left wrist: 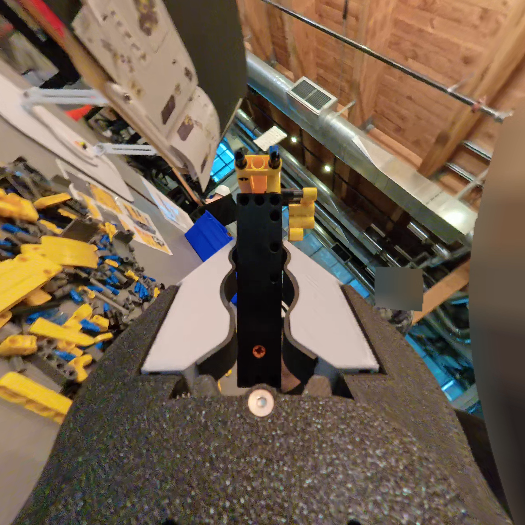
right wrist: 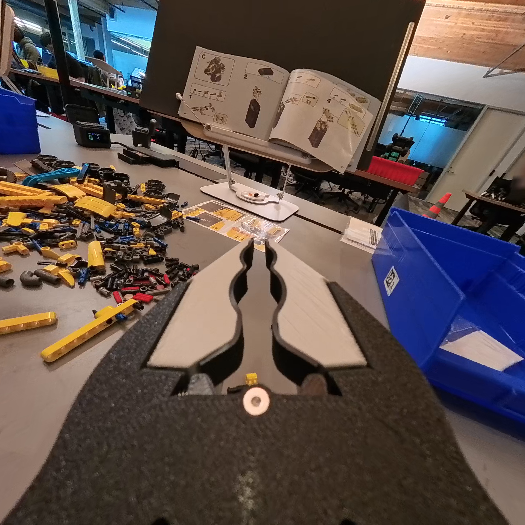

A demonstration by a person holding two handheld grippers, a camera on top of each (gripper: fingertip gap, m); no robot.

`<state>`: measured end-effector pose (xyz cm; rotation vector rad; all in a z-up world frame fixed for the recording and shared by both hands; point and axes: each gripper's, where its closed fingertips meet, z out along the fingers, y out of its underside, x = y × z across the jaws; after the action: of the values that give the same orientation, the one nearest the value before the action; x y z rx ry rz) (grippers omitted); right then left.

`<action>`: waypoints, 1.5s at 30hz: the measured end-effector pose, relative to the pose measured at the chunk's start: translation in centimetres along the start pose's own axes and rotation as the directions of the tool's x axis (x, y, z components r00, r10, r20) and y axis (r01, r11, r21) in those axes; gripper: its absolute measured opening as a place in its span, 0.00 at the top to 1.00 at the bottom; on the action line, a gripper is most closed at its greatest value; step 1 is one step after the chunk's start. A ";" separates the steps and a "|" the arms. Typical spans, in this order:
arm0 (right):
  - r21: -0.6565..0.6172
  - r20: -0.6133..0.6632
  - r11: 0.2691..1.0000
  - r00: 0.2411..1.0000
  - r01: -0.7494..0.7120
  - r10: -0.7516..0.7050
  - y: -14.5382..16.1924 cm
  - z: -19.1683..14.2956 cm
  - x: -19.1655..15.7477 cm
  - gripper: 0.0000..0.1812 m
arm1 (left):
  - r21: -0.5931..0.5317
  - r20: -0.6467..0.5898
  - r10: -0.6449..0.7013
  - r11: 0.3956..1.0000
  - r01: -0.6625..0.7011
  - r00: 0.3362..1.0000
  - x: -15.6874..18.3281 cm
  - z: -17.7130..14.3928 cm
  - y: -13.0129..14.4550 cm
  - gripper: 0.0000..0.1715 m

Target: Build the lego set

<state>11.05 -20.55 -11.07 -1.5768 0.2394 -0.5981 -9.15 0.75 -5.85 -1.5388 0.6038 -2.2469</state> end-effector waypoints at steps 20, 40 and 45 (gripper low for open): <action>-0.002 0.000 1.000 1.000 0.004 -0.004 0.1 0.1 0.0 0.96 | 0.050 0.080 -0.106 0.993 0.102 0.991 -2.5 -0.7 -0.7 0.85; -0.022 0.348 0.995 0.933 -0.095 0.097 -3.4 7.4 -4.1 0.96 | -0.159 0.018 0.153 0.976 -0.148 0.988 -3.5 7.3 -1.7 0.85; 0.009 0.192 0.993 0.975 -0.120 0.116 -2.9 7.6 0.4 1.00 | -0.186 0.020 0.225 0.958 -0.218 0.974 -5.1 8.8 -1.5 0.84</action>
<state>14.68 -13.85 -8.07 -1.5763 0.1807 -0.3528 0.80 3.34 -6.25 -1.5120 0.9442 -2.0344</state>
